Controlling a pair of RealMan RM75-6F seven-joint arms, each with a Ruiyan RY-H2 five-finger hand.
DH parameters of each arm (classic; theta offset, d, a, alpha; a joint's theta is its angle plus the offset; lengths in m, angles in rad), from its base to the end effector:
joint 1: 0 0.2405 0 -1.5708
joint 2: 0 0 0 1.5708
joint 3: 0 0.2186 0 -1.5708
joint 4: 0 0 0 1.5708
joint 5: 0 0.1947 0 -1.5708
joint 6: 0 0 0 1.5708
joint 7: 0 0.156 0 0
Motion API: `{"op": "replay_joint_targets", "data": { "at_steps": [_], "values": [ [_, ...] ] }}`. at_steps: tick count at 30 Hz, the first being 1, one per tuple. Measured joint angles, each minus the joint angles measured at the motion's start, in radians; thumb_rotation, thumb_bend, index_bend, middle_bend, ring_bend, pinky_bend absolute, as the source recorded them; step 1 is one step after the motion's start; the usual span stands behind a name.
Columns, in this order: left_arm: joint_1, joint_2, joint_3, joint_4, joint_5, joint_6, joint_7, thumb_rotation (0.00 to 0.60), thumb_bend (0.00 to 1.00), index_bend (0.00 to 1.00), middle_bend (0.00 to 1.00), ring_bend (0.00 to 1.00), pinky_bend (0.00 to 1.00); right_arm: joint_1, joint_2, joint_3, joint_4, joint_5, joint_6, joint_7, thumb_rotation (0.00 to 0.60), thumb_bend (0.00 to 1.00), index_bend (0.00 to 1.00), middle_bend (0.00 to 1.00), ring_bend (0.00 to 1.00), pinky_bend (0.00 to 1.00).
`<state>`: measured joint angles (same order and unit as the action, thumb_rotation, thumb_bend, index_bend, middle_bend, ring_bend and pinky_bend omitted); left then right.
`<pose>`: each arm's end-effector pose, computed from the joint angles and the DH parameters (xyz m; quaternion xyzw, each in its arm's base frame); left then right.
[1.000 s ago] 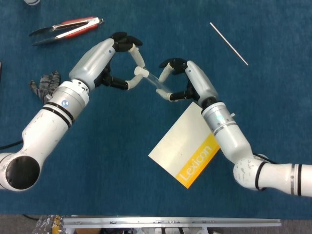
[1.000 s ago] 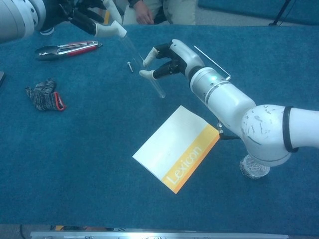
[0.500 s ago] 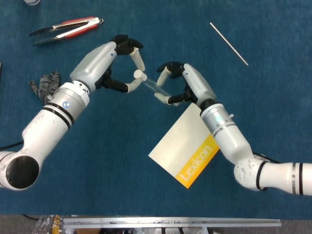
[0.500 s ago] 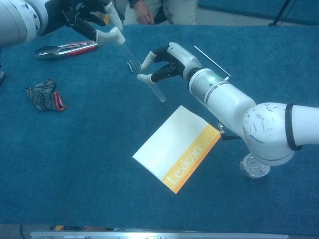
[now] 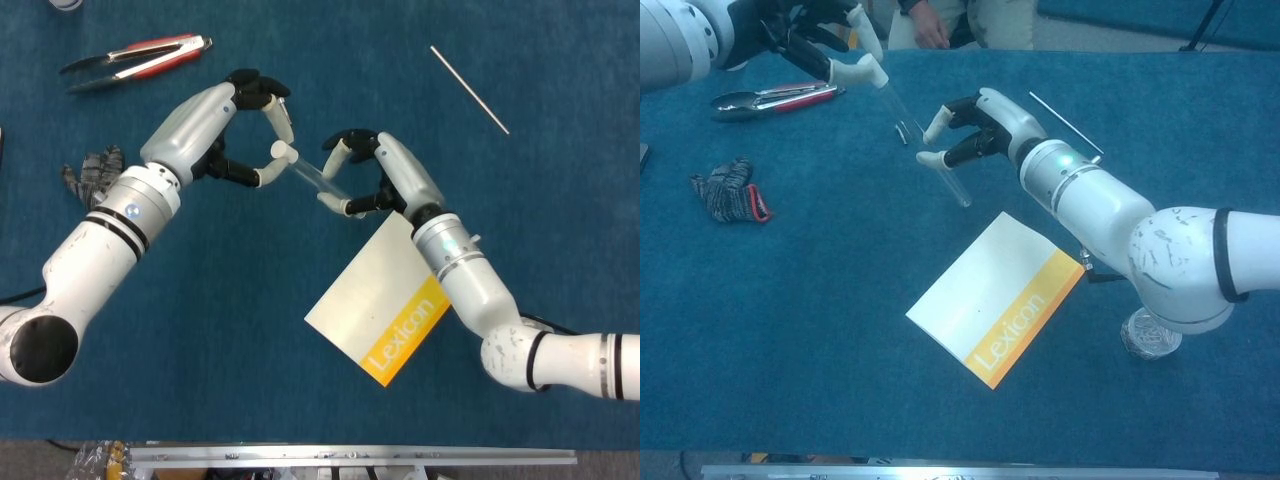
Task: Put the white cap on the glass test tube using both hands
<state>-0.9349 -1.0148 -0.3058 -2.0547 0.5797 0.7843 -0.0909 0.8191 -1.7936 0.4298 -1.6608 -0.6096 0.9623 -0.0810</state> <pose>-0.0456 0.3173 0.0859 -0.5973 -0.6386 -0.4180 0.2465 -0.0251 -0.3027 -0.0545 0.4898 -0.7157 0.4532 0.2064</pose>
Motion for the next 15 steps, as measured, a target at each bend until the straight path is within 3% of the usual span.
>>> {"op": "replay_joint_targets", "data": {
  "at_steps": [15],
  "values": [
    [-0.001,-0.002,0.009,0.011,0.005,-0.007,-0.006,0.6,0.37,0.52,0.18,0.0,0.08,0.002,0.009,-0.006,-0.009,-0.001,0.002,0.012,0.6,0.38,0.75,0.31,0.15,0.26]
  ]
}}
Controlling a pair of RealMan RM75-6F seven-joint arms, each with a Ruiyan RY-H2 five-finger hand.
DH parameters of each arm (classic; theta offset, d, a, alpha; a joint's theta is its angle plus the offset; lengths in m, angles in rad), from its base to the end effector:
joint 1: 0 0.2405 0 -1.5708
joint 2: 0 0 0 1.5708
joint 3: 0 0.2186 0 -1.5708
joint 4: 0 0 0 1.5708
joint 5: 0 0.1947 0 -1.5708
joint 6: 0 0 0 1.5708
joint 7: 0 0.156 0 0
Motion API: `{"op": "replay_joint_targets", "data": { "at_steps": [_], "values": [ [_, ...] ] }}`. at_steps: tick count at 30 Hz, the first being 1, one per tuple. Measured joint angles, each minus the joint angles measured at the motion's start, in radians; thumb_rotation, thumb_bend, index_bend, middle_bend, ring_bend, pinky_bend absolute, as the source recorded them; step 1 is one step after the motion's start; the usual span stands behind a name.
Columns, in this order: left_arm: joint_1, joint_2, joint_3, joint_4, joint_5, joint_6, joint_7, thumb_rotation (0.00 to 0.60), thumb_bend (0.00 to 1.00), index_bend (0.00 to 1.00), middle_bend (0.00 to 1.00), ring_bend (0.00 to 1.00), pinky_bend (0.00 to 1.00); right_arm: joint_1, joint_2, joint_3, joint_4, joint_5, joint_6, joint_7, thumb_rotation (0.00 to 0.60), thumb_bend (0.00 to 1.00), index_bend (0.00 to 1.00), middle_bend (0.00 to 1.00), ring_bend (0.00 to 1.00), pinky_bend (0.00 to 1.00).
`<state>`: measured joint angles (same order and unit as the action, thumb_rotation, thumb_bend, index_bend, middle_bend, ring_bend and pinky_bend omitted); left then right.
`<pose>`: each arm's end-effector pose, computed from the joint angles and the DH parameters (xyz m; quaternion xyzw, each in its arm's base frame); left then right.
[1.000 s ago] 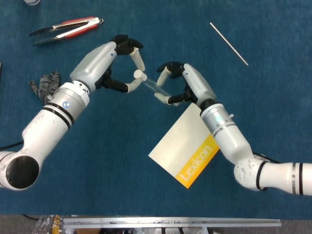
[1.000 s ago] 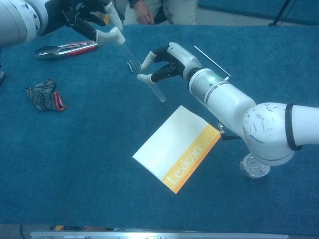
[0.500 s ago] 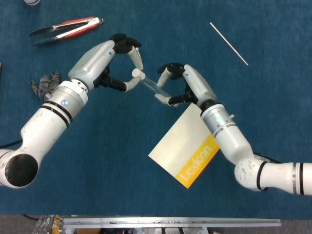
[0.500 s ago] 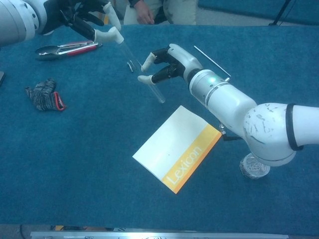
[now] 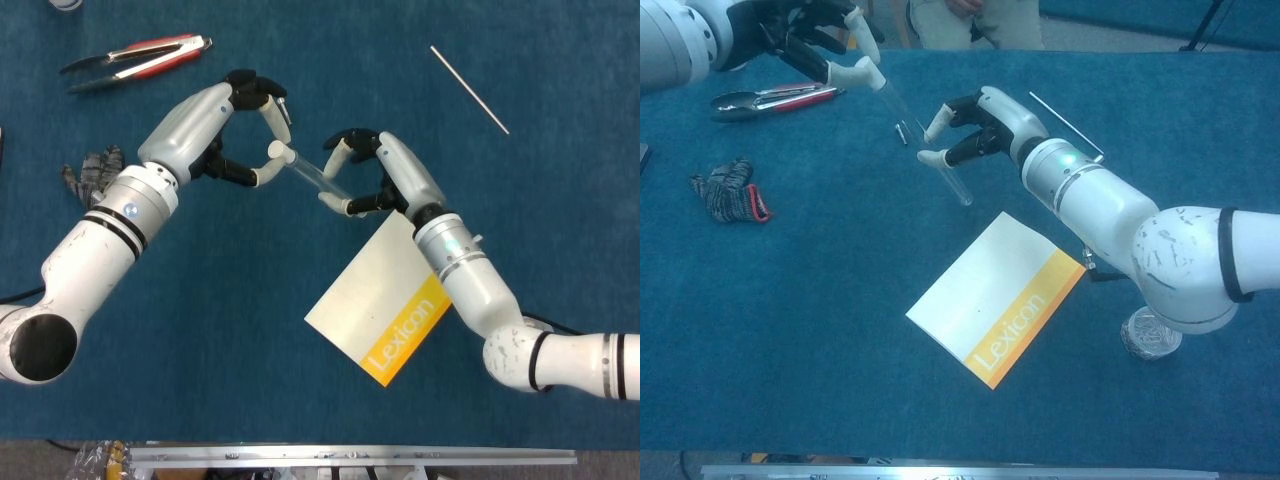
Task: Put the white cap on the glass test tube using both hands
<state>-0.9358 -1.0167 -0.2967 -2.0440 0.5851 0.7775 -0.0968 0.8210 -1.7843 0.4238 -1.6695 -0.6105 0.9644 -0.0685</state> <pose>-0.0487 0.3182 0.0847 -0.5981 -0.6395 -0.4144 0.2483 -0.0254 -0.3021 -0.0531 0.4888 -0.7167 0.4538 0.2038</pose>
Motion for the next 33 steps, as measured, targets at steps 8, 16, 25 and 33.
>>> {"op": "replay_joint_targets", "data": {
  "at_steps": [8,16,25,33],
  "values": [
    [-0.002,-0.003,0.004,0.005,-0.001,-0.006,-0.004,0.6,0.37,0.52,0.18,0.0,0.08,0.004,-0.003,-0.001,0.002,0.001,0.003,0.004,0.6,0.37,0.75,0.31,0.15,0.26],
    [-0.004,-0.008,0.007,0.008,-0.004,-0.017,-0.013,0.6,0.37,0.52,0.18,0.0,0.08,0.007,-0.005,0.003,0.007,0.002,0.004,0.01,0.6,0.38,0.75,0.31,0.15,0.26],
    [-0.004,-0.02,0.016,0.013,0.001,-0.016,-0.013,0.6,0.37,0.52,0.18,0.0,0.08,0.012,-0.011,0.006,0.011,0.007,0.005,0.013,0.6,0.38,0.75,0.31,0.15,0.26],
    [-0.003,-0.021,0.019,0.012,0.005,-0.01,-0.01,0.6,0.37,0.46,0.17,0.0,0.08,0.015,-0.01,0.006,0.011,0.011,0.008,0.009,0.6,0.38,0.75,0.31,0.15,0.26]
  ]
}}
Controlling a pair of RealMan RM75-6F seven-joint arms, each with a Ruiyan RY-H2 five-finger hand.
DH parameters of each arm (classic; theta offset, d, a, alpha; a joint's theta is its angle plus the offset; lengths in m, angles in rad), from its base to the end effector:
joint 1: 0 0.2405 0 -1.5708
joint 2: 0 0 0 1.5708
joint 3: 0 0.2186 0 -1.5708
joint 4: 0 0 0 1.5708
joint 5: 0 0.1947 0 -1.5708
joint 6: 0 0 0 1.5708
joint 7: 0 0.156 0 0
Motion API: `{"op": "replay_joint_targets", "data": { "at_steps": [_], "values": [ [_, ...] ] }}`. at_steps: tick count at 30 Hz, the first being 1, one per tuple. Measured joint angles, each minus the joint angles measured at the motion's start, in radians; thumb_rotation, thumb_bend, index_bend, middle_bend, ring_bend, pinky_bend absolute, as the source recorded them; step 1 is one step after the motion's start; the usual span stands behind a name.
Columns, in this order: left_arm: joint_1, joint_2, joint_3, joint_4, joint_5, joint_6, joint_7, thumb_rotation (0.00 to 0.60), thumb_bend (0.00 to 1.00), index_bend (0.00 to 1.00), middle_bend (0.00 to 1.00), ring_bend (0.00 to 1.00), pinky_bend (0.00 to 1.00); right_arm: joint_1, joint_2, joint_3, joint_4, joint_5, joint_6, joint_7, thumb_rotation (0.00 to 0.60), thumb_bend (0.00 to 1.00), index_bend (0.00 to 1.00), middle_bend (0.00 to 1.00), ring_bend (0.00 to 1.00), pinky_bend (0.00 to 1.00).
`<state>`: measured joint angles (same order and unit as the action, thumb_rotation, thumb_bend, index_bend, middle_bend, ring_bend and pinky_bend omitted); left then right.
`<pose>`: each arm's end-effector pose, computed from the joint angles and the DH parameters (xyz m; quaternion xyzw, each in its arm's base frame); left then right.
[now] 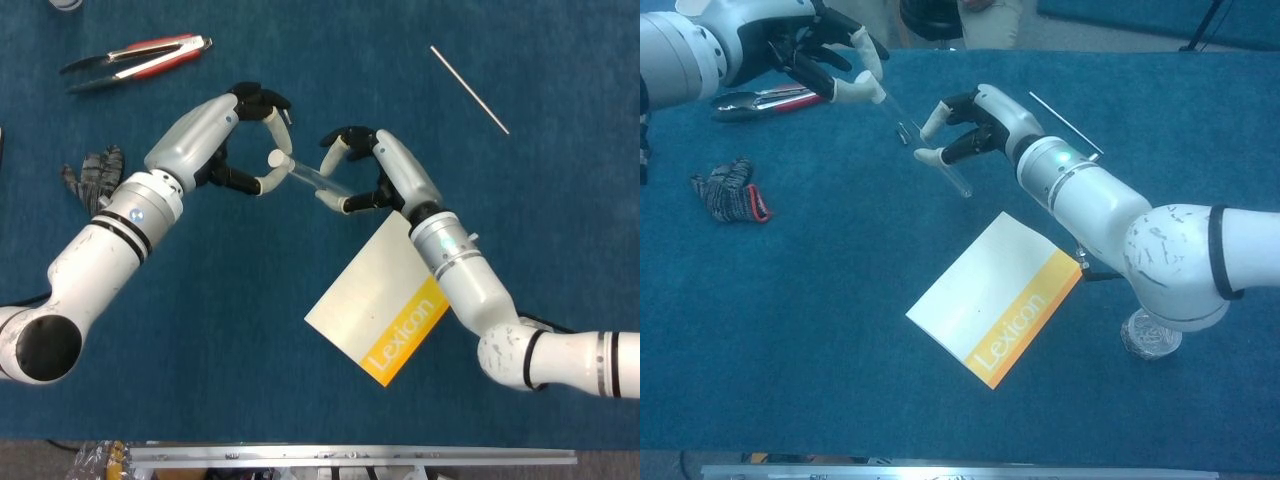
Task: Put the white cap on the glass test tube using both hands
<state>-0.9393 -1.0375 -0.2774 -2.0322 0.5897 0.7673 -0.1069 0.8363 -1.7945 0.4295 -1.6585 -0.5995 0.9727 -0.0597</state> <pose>-0.0522 0.3156 0.0765 -0.5986 -0.6478 -0.4044 0.2419 -0.0222 -0.3040 -0.0543 0.4830 -0.7191 0.4566 0.2028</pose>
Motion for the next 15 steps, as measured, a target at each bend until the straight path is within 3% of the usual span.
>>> {"op": "replay_joint_targets", "data": {
  "at_steps": [4,7,15],
  "values": [
    [0.001,0.011,0.001,0.0,0.006,-0.004,0.003,0.595,0.37,0.3,0.13,0.0,0.08,0.001,0.006,-0.002,0.0,0.002,0.001,-0.007,0.6,0.37,0.75,0.31,0.15,0.26],
    [0.003,0.022,0.001,-0.001,0.012,-0.008,0.003,0.551,0.37,0.23,0.1,0.0,0.08,0.002,0.014,-0.002,-0.004,0.005,-0.001,-0.012,0.6,0.37,0.75,0.31,0.15,0.26],
    [0.011,0.05,0.013,0.003,0.043,-0.016,0.019,0.507,0.37,0.19,0.07,0.0,0.08,0.007,0.045,-0.01,-0.023,0.017,-0.006,-0.04,0.6,0.38,0.75,0.31,0.15,0.26]
  ]
}}
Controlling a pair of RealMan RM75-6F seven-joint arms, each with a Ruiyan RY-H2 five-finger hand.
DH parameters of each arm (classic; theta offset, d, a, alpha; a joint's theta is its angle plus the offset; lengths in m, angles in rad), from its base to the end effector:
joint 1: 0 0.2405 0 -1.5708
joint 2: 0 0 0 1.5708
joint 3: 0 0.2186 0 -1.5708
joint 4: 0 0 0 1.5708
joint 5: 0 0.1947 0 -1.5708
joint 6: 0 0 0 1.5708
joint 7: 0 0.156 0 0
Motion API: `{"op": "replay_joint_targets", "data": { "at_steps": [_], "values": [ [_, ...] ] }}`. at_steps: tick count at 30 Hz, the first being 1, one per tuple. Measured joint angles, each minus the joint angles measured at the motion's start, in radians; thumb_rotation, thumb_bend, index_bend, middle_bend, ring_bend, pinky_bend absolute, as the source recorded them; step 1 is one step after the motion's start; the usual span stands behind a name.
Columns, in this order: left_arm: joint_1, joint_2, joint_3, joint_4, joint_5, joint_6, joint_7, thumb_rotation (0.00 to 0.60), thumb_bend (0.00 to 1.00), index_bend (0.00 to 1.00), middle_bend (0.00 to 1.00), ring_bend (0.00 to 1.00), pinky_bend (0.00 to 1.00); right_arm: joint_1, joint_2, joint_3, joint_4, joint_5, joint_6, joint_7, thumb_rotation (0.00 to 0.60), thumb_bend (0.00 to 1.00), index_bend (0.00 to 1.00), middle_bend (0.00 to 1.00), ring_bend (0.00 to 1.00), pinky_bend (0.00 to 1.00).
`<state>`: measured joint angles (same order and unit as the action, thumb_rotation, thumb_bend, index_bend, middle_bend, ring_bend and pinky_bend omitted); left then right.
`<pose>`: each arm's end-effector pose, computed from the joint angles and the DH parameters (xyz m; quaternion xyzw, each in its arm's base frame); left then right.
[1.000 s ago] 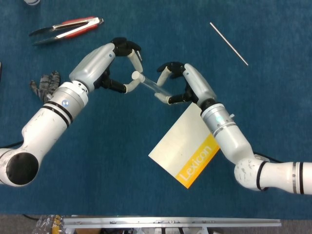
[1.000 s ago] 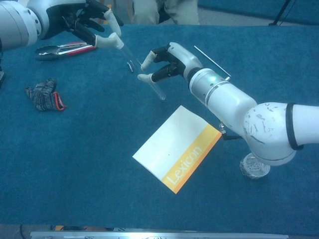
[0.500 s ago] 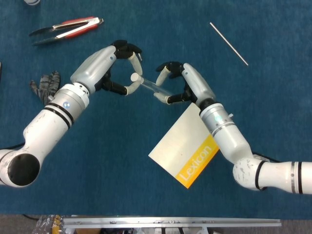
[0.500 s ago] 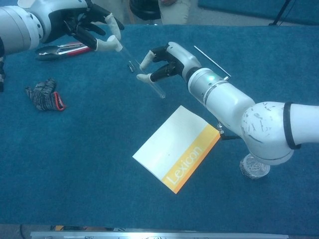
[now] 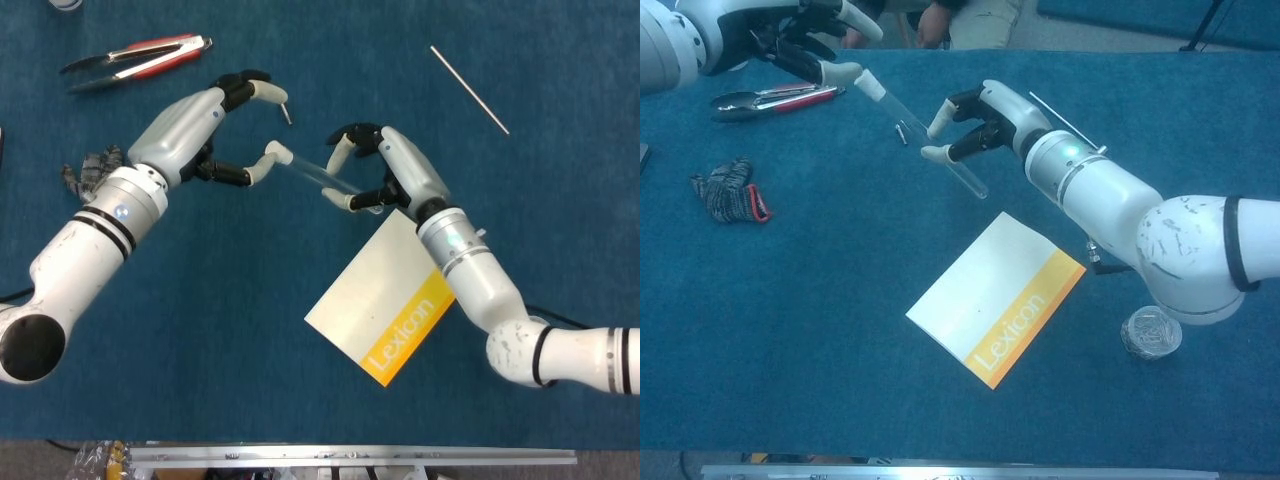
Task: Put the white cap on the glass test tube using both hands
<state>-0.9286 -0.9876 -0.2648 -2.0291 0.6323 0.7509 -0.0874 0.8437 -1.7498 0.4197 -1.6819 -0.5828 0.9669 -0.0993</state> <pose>-0.0597 0.3188 0.0881 -0.6195 -0.6225 -0.3982 0.2649 -0.0263 -0.3065 -0.0471 0.5042 -0.7057 0.4481 0.2168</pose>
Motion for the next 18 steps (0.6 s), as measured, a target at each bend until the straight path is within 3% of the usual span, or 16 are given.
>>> {"op": "replay_joint_targets", "data": {
  "at_steps": [18],
  "values": [
    [0.077,0.024,0.092,0.06,0.205,0.138,0.166,0.415,0.37,0.19,0.07,0.0,0.08,0.013,0.2,-0.038,-0.126,0.03,-0.007,-0.126,0.6,0.38,0.75,0.31,0.15,0.26]
  ]
}}
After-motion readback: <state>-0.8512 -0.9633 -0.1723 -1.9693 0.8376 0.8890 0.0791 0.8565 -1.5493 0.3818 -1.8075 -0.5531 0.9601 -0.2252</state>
